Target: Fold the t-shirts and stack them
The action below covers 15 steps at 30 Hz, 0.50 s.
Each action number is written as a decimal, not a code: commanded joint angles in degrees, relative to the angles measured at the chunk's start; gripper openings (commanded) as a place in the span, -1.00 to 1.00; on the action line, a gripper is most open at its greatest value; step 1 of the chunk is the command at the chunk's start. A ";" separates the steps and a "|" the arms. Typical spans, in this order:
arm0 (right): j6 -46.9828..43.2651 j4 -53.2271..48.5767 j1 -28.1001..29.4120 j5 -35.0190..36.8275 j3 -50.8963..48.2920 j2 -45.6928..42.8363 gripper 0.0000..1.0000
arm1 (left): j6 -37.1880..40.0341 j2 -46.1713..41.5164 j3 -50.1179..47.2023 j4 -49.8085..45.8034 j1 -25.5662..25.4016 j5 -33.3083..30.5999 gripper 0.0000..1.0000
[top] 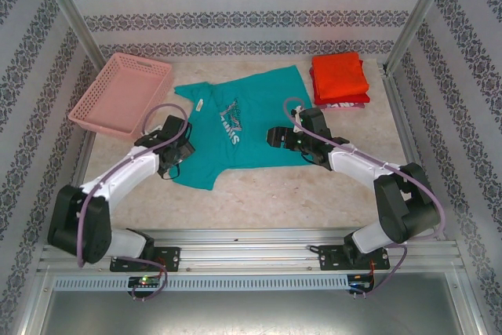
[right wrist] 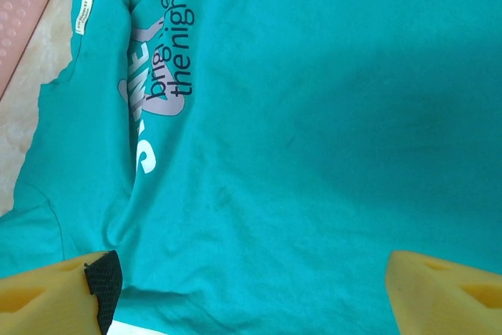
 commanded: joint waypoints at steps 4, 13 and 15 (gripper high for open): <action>0.89 0.46 0.77 0.93 -0.24 -1.48 0.74 | -5.83 7.35 2.68 1.51 0.77 3.89 0.42; 0.56 0.07 0.42 1.13 -0.61 -1.93 0.74 | -9.68 13.40 1.62 7.44 2.56 6.50 0.21; 0.36 -0.09 0.35 1.28 -0.51 -2.01 0.74 | -10.36 13.88 1.28 7.88 2.90 6.13 0.15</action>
